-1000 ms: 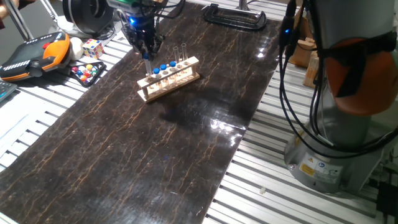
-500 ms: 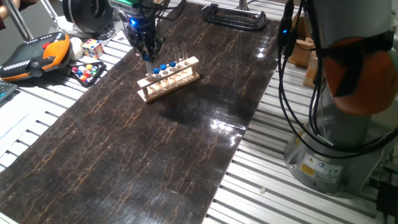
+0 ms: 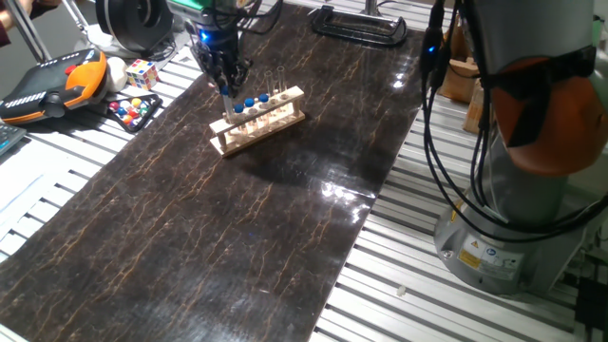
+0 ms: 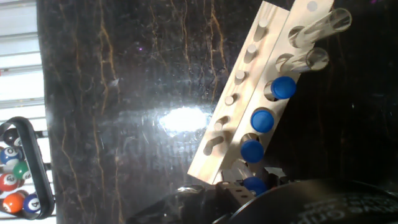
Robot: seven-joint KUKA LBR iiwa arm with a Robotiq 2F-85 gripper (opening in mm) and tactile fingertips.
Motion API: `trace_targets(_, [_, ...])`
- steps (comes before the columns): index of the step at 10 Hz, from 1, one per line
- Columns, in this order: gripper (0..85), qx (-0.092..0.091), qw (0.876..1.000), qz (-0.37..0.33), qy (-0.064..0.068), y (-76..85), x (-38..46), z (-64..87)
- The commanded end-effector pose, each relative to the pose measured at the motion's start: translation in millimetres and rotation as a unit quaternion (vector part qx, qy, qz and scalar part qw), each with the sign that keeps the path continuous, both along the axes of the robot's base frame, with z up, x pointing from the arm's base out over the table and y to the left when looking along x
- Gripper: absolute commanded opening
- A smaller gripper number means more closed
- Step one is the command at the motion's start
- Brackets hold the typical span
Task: Shake the test tube
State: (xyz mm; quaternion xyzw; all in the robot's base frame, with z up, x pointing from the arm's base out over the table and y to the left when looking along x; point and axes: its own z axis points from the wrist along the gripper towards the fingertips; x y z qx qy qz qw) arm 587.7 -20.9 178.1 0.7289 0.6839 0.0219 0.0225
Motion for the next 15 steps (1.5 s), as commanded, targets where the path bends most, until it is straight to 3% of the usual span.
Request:
trace_targets(1, [0.7,0.000,1.000,-0.002,0.002,-0.5,0.1,-0.7])
trace_targets(9, [0.7,0.012,1.000,-0.002,0.002,3.0,-10.4,-25.2])
trace_targets(15, [0.7,0.013,1.000,0.006,-0.009,2.8,-13.0,-37.3])
